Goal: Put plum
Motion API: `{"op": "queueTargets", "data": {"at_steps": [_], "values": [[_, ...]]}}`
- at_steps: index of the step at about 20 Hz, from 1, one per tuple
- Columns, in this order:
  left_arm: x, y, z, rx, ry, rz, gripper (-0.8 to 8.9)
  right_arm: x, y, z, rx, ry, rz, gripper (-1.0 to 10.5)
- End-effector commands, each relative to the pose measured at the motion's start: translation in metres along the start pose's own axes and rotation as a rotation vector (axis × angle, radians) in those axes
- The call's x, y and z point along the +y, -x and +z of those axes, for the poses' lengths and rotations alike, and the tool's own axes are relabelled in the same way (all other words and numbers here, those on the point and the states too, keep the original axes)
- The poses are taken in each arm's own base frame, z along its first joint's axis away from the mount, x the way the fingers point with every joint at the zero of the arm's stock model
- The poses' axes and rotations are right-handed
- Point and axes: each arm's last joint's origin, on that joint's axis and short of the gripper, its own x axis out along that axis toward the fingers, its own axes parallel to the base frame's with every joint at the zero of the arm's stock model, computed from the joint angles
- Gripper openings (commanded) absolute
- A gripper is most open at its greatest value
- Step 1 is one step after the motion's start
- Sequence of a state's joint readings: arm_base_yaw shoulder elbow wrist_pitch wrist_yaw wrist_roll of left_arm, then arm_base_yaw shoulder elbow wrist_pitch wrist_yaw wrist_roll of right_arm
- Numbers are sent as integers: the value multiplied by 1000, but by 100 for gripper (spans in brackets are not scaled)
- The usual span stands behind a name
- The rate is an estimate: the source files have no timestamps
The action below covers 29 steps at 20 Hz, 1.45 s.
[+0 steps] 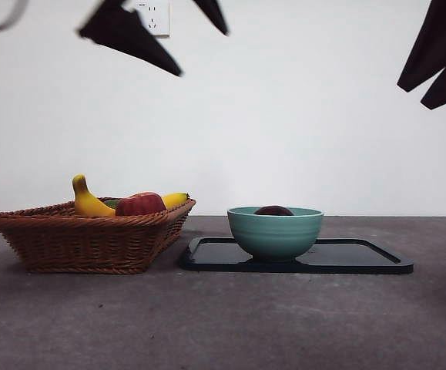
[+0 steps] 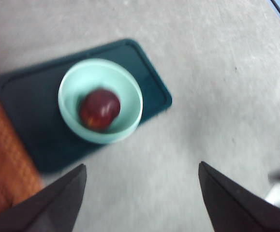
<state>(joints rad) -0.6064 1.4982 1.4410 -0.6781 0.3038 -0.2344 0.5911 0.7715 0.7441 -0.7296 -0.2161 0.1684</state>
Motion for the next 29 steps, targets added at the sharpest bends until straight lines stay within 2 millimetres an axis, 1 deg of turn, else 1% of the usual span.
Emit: {"op": "queueTargets", "data": {"at_steps": [1, 3, 7, 11, 15, 19, 25, 29], "values": [[-4, -31, 22, 21, -17, 17, 369, 2, 1, 0, 12, -11, 8, 176], [-4, -56, 33, 39, -23, 42, 369, 1, 1, -1, 26, -14, 5, 176], [-2, -108, 41, 94, -34, 88, 369, 1, 1, -4, 49, -20, -7, 176], [-2, -154, 40, 141, -67, 119, 369, 0, 1, -7, 79, -26, -15, 176], [-2, -189, 31, 178, -115, 178, 369, 1, 5, -10, 84, -26, -17, 176], [5, -208, 22, 210, -119, 228, 369, 1, 10, -11, 63, -22, -13, 176], [10, -221, 13, 247, -143, 248, 370, 2, 12, -11, 55, -20, -12, 176], [12, -222, 12, 253, -162, 270, 370, 2, 12, -11, 54, -20, -11, 176]]}}
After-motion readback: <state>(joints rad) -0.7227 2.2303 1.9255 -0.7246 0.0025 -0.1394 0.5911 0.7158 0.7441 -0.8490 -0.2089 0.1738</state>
